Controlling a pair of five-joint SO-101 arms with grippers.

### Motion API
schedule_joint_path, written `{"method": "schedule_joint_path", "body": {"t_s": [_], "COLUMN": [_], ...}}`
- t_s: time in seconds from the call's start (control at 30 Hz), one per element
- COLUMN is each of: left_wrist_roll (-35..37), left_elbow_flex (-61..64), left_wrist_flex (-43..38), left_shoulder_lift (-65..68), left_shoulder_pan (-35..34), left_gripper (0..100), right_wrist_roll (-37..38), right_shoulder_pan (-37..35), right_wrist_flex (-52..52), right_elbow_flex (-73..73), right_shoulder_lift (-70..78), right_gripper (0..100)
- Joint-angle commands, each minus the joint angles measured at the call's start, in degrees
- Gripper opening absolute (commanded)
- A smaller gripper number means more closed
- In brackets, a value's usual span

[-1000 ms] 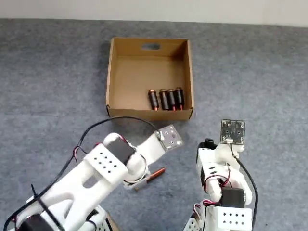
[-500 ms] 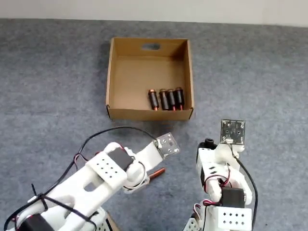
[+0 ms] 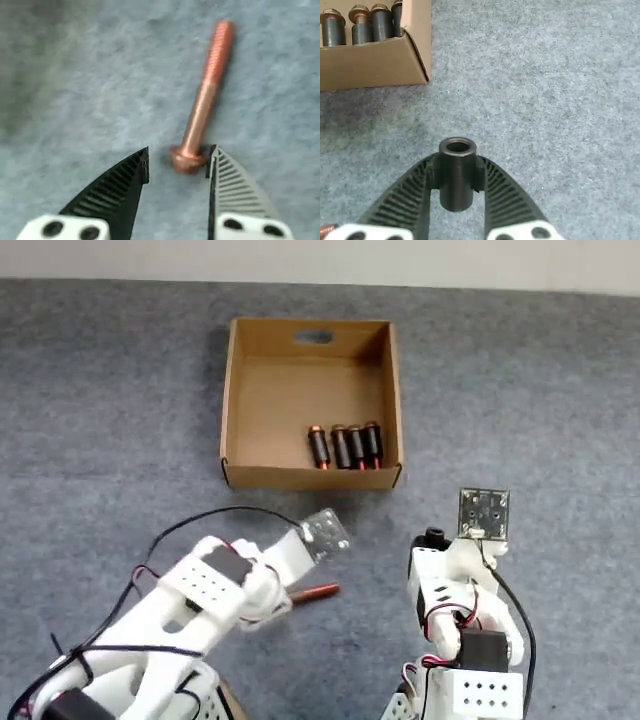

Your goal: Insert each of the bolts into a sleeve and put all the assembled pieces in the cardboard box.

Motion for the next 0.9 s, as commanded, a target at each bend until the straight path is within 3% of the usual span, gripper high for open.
{"method": "schedule_joint_path", "body": {"t_s": [0.0, 0.13, 0.23, 0.5, 0.67, 0.87], "left_wrist_roll": [-8.1, -16.3, -16.4, 1.7, -0.3, -0.1], "left_elbow_flex": [-3.3, -3.7, -6.9, -12.4, -13.1, -9.1], "left_wrist_flex": [-0.1, -0.4, -0.4, 1.5, 12.7, 6.2], "left_shoulder_lift": [0.2, -0.1, -0.1, -0.1, -0.1, 0.0], "left_shoulder_pan": [-6.0, -10.7, -13.9, -15.5, -8.2, -1.7], "left_gripper": [20, 20, 20, 20, 20, 20], "right_wrist_roll": [-0.3, -0.3, -0.3, -0.3, -0.2, -0.2], "right_shoulder_pan": [0.2, 0.2, 0.2, 0.2, 0.2, 0.2], "right_wrist_flex": [0.1, 0.1, 0.1, 0.1, 0.1, 0.1], "right_elbow_flex": [-0.2, -0.2, -0.2, -0.2, -0.2, -0.2], "right_shoulder_lift": [-0.7, -0.7, -0.7, -0.7, -0.7, -0.7], "right_gripper": [0.6, 0.6, 0.6, 0.6, 0.6, 0.6]}}
